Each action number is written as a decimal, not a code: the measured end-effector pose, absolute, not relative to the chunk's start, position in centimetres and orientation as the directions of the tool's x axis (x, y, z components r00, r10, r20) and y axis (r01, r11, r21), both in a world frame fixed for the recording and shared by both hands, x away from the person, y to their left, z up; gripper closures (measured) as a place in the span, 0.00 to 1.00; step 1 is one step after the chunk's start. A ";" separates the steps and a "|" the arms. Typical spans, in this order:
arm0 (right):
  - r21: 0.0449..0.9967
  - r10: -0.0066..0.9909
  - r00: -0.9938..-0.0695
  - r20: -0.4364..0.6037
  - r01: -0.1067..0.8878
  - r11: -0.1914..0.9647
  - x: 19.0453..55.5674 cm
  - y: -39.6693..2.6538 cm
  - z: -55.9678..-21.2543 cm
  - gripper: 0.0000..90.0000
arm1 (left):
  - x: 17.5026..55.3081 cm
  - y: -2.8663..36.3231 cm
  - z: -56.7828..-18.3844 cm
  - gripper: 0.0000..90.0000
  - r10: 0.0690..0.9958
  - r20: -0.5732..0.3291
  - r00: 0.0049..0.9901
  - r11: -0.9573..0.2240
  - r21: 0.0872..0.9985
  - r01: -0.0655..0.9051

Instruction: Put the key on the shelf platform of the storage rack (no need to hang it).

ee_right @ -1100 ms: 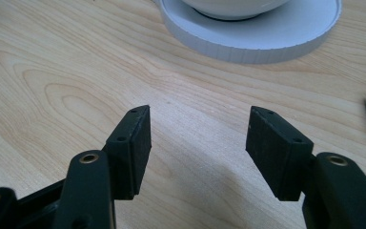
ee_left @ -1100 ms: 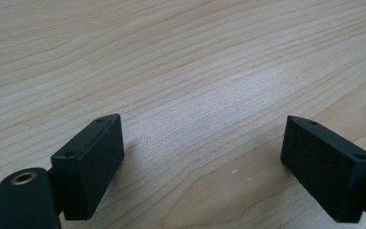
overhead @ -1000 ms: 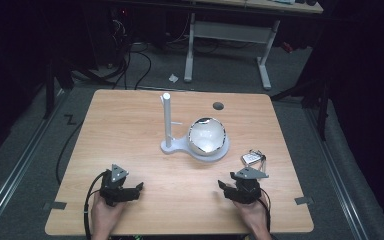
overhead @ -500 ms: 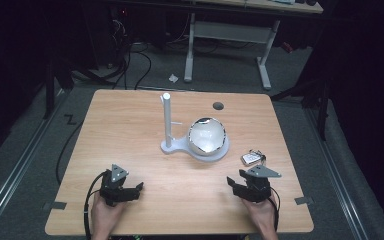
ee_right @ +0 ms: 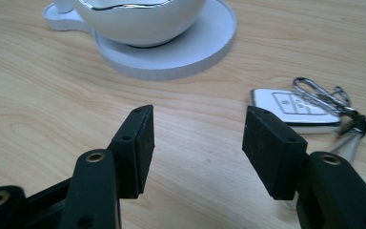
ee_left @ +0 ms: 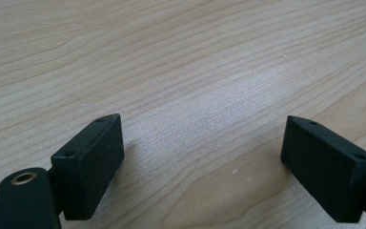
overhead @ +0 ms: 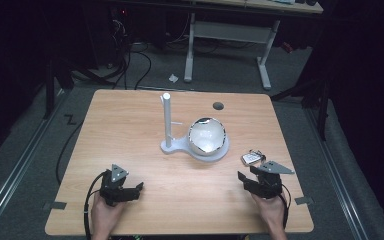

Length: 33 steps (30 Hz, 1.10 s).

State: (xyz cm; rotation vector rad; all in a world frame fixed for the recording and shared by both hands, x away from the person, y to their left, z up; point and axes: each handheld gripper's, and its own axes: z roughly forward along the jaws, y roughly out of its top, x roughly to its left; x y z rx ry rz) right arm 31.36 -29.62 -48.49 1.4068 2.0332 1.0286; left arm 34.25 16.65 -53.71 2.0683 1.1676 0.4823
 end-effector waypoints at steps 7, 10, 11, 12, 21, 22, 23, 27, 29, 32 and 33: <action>0.780 0.951 -0.309 0.025 0.601 0.175 32.0 -31.5 -48.0 0.52 | 34.3 16.6 -53.7 0.17 0.852 -0.018 0.523 -0.346 0.730 0.589; 0.779 0.954 -0.299 0.025 0.604 0.169 32.3 -32.1 -47.9 0.53 | 34.2 16.6 -53.7 0.17 0.852 -0.018 0.523 -0.346 0.730 0.589; 0.779 0.955 -0.295 0.024 0.604 0.167 32.3 -32.3 -47.9 0.54 | 34.3 16.6 -53.7 0.17 0.852 -0.018 0.523 -0.346 0.730 0.589; 0.777 0.959 -0.281 0.025 0.610 0.158 32.5 -32.8 -47.9 0.55 | 34.3 16.6 -53.7 0.17 0.852 -0.017 0.523 -0.347 0.730 0.589; 0.774 0.973 -0.228 0.044 0.623 0.111 33.4 -34.7 -47.9 0.58 | 34.2 16.6 -53.7 0.17 0.852 -0.018 0.523 -0.346 0.730 0.589; 0.771 0.977 -0.208 0.053 0.630 0.092 33.7 -35.3 -48.0 0.59 | 34.3 16.7 -53.7 0.17 0.852 -0.018 0.524 -0.347 0.729 0.590; 0.771 0.977 -0.208 0.053 0.630 0.092 33.7 -35.3 -48.0 0.59 | 34.3 16.7 -53.7 0.17 0.852 -0.018 0.524 -0.347 0.729 0.590; 0.762 0.983 -0.173 0.064 0.645 0.064 34.4 -36.4 -48.5 0.61 | 34.3 16.7 -53.7 0.17 0.852 -0.018 0.524 -0.347 0.729 0.590; 0.756 0.985 -0.155 0.076 0.653 0.044 34.7 -36.7 -48.6 0.61 | 34.3 16.6 -53.7 0.17 0.852 -0.018 0.524 -0.347 0.729 0.590; 0.753 0.986 -0.146 0.083 0.658 0.034 35.0 -37.0 -48.7 0.61 | 34.2 16.6 -53.7 0.17 0.852 -0.018 0.523 -0.346 0.730 0.589; 0.750 0.986 -0.142 0.083 0.660 0.032 35.1 -37.0 -48.9 0.61 | 34.3 16.6 -53.7 0.17 0.852 -0.018 0.524 -0.347 0.729 0.590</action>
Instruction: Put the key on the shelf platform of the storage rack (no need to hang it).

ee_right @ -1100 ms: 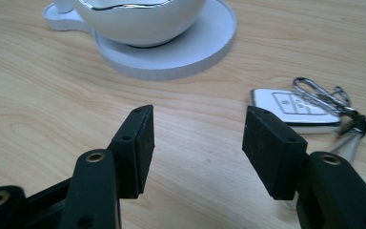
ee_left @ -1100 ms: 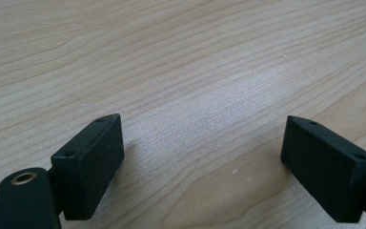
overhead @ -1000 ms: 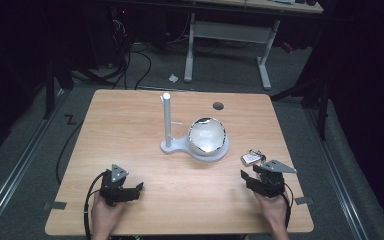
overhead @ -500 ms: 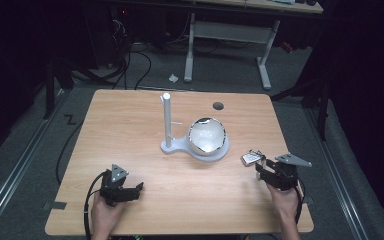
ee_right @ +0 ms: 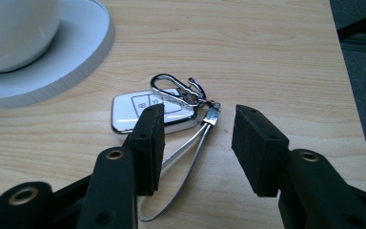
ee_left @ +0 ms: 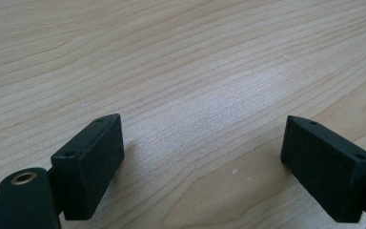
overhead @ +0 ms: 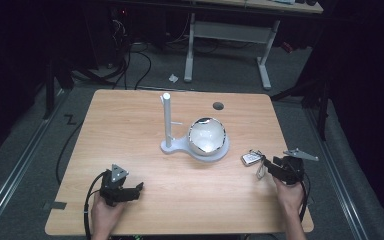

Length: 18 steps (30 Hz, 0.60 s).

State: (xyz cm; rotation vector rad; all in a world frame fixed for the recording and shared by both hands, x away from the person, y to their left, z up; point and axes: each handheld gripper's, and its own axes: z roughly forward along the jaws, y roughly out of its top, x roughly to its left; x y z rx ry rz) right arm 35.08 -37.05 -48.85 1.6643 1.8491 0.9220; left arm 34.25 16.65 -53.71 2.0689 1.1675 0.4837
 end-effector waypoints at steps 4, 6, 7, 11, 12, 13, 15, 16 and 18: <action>0.740 0.989 -0.128 0.080 0.672 0.028 35.6 -37.2 -49.3 0.62 | 34.3 16.7 -53.7 0.17 0.852 -0.018 0.524 -0.347 0.729 0.589; 0.736 0.990 -0.120 0.077 0.676 0.025 36.1 -37.3 -49.7 0.63 | 34.3 16.6 -53.7 0.17 0.852 -0.018 0.524 -0.347 0.729 0.590; 0.735 0.990 -0.115 0.080 0.677 0.020 36.2 -37.3 -49.7 0.63 | 34.3 16.6 -53.7 0.17 0.852 -0.018 0.524 -0.347 0.729 0.590; 0.727 0.991 -0.098 0.088 0.687 0.003 36.8 -37.4 -50.2 0.64 | 34.3 16.7 -53.7 0.17 0.852 -0.018 0.524 -0.347 0.729 0.589; 0.725 0.991 -0.096 0.089 0.689 0.001 36.9 -37.4 -50.3 0.64 | 34.2 16.7 -53.7 0.17 0.852 -0.018 0.524 -0.347 0.729 0.589; 0.725 0.991 -0.096 0.089 0.689 0.001 36.9 -37.4 -50.3 0.64 | 34.2 16.7 -53.7 0.17 0.852 -0.018 0.524 -0.347 0.729 0.589; 0.719 0.993 -0.092 0.078 0.695 0.008 37.4 -37.4 -50.4 0.65 | 34.2 16.6 -53.7 0.17 0.852 -0.018 0.524 -0.347 0.729 0.590; 0.719 0.993 -0.092 0.078 0.695 0.008 37.4 -37.4 -50.4 0.65 | 34.2 16.6 -53.7 0.17 0.852 -0.018 0.524 -0.347 0.729 0.590; 0.717 0.993 -0.091 0.070 0.697 0.013 37.7 -37.2 -50.3 0.65 | 34.2 16.6 -53.7 0.17 0.852 -0.017 0.523 -0.347 0.730 0.589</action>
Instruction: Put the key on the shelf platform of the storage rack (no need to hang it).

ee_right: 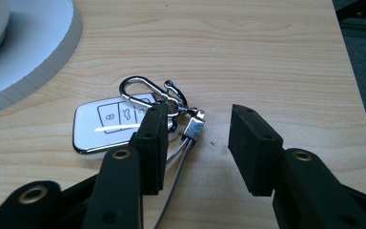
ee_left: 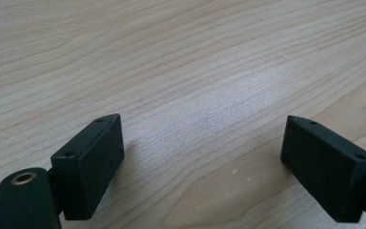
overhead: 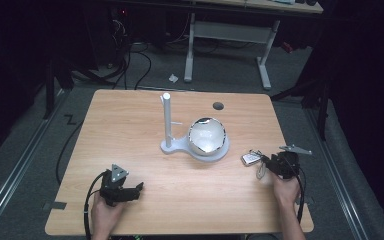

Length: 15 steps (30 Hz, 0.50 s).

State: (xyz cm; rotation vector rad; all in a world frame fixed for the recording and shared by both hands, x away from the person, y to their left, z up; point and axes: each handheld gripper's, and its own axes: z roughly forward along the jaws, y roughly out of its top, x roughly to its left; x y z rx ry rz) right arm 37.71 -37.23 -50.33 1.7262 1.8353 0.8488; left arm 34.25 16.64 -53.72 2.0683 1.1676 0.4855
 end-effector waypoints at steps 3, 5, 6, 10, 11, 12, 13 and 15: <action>0.708 0.994 -0.091 0.057 0.706 0.024 38.2 -37.1 -50.4 0.66 | 34.2 16.6 -53.7 0.17 0.852 -0.018 0.524 -0.347 0.729 0.590; 0.705 0.995 -0.085 0.054 0.709 0.023 38.5 -37.0 -50.5 0.66 | 34.2 16.6 -53.7 0.17 0.852 -0.018 0.524 -0.348 0.729 0.589; 0.702 0.995 -0.085 0.050 0.712 0.025 38.6 -37.0 -50.6 0.67 | 34.2 16.6 -53.7 0.17 0.852 -0.017 0.524 -0.348 0.729 0.589; 0.685 0.996 -0.074 0.045 0.729 0.023 39.0 -37.0 -51.2 0.69 | 34.2 16.6 -53.7 0.17 0.852 -0.017 0.524 -0.347 0.729 0.589; 0.685 0.996 -0.074 0.045 0.729 0.023 39.0 -37.0 -51.2 0.69 | 34.2 16.6 -53.7 0.17 0.852 -0.017 0.524 -0.347 0.729 0.589; 0.681 0.996 -0.073 0.043 0.732 0.024 39.1 -37.0 -51.3 0.69 | 34.2 16.6 -53.7 0.17 0.852 -0.018 0.524 -0.348 0.729 0.589; 0.678 0.996 -0.073 0.044 0.735 0.024 39.1 -37.0 -51.3 0.70 | 34.2 16.6 -53.7 0.17 0.852 -0.018 0.524 -0.348 0.729 0.589; 0.676 0.996 -0.074 0.044 0.736 0.025 39.2 -37.0 -51.4 0.71 | 34.2 16.6 -53.7 0.17 0.852 -0.018 0.524 -0.347 0.729 0.590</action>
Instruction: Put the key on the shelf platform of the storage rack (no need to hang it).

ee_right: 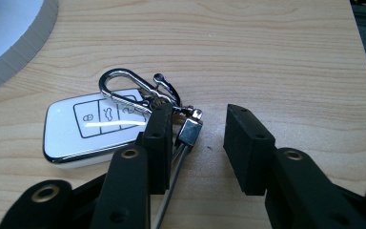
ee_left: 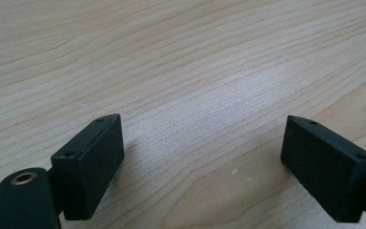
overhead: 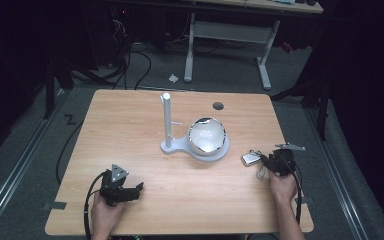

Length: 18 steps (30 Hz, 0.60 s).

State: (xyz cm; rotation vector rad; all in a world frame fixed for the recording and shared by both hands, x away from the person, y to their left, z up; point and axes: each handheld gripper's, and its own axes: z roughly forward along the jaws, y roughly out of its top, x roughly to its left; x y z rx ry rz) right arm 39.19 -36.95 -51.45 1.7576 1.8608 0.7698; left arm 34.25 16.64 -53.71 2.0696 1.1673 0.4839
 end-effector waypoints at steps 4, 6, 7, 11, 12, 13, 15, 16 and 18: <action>0.667 0.997 -0.073 0.034 0.744 0.032 39.3 -36.8 -51.6 0.73 | 34.2 16.6 -53.7 0.17 0.852 -0.017 0.524 -0.348 0.729 0.590; 0.660 0.997 -0.075 0.025 0.750 0.040 39.3 -36.7 -51.8 0.74 | 34.2 16.6 -53.7 0.17 0.852 -0.018 0.524 -0.347 0.729 0.590; 0.662 0.997 -0.076 0.019 0.749 0.044 39.3 -36.7 -51.8 0.75 | 34.2 16.6 -53.7 0.17 0.852 -0.017 0.524 -0.348 0.729 0.589; 0.664 0.997 -0.082 0.002 0.745 0.060 39.3 -36.6 -51.8 0.80 | 34.2 16.6 -53.7 0.17 0.852 -0.018 0.524 -0.348 0.729 0.590; 0.663 0.996 -0.084 -0.005 0.745 0.066 39.3 -36.5 -51.8 0.82 | 34.2 16.6 -53.7 0.17 0.852 -0.017 0.524 -0.348 0.729 0.589; 0.664 0.996 -0.090 -0.013 0.744 0.076 39.3 -36.4 -51.8 0.86 | 34.2 16.6 -53.7 0.17 0.852 -0.017 0.524 -0.348 0.729 0.590; 0.664 0.995 -0.093 -0.020 0.743 0.083 39.3 -36.4 -51.9 0.88 | 34.2 16.6 -53.7 0.17 0.852 -0.017 0.524 -0.348 0.729 0.590; 0.664 0.995 -0.094 -0.024 0.743 0.087 39.3 -36.3 -51.9 0.89 | 34.2 16.6 -53.7 0.17 0.852 -0.017 0.524 -0.348 0.729 0.590; 0.665 0.995 -0.095 -0.027 0.741 0.089 39.3 -36.3 -51.9 0.91 | 34.2 16.6 -53.7 0.17 0.852 -0.017 0.524 -0.348 0.729 0.589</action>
